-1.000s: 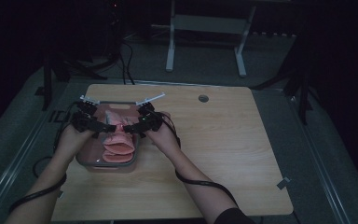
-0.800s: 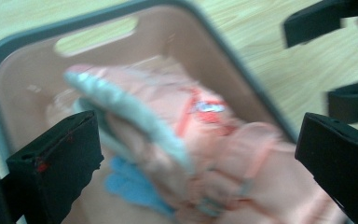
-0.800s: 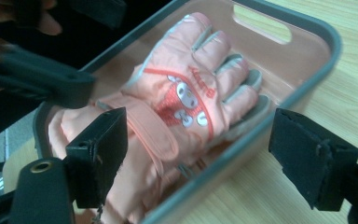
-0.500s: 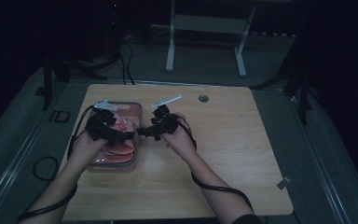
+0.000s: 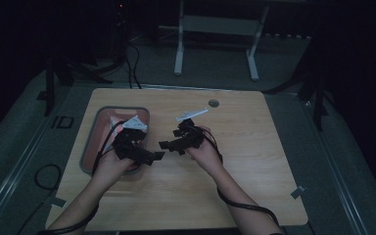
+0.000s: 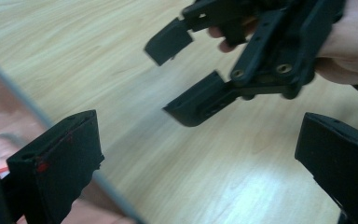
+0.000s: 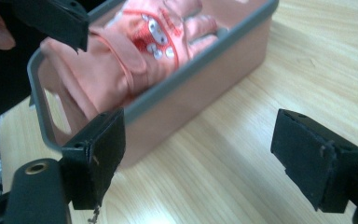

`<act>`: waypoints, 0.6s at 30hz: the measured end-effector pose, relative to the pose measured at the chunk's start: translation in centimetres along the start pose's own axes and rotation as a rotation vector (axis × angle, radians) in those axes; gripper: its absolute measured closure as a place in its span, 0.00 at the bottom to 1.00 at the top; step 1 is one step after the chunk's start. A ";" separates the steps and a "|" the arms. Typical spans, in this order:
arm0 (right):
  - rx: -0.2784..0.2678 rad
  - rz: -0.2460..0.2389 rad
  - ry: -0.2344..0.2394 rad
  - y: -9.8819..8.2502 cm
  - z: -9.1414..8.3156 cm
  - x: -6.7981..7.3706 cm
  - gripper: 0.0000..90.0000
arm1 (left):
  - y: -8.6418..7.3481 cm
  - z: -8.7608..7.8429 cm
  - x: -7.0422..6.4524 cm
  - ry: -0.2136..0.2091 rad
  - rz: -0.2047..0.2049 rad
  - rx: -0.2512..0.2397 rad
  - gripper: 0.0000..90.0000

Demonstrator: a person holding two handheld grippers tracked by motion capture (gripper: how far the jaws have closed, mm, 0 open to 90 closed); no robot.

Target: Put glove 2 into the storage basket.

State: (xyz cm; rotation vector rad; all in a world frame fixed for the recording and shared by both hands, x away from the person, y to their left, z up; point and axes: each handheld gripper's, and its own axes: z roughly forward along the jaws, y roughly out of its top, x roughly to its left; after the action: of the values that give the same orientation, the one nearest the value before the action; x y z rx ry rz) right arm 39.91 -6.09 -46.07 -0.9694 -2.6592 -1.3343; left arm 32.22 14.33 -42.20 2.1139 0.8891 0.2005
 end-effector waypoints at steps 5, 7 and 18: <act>0.013 -0.013 0.000 -1.7 -0.7 -0.6 0.20 | -0.1 1.2 -1.7 -0.032 0.029 -0.008 0.01; 0.018 -0.015 -0.001 -2.4 -1.0 -0.9 0.19 | -0.1 1.6 -2.4 -0.043 0.043 -0.007 0.01; -0.024 -0.055 0.011 -6.2 -3.1 -2.2 0.17 | -1.1 4.6 -5.3 -0.092 0.120 0.020 0.01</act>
State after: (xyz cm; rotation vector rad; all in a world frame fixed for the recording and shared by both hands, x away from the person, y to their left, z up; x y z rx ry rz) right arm 37.60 -12.30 -49.21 -0.8954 -2.6866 -1.3803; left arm 29.62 8.44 -45.18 2.1784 0.7137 0.1549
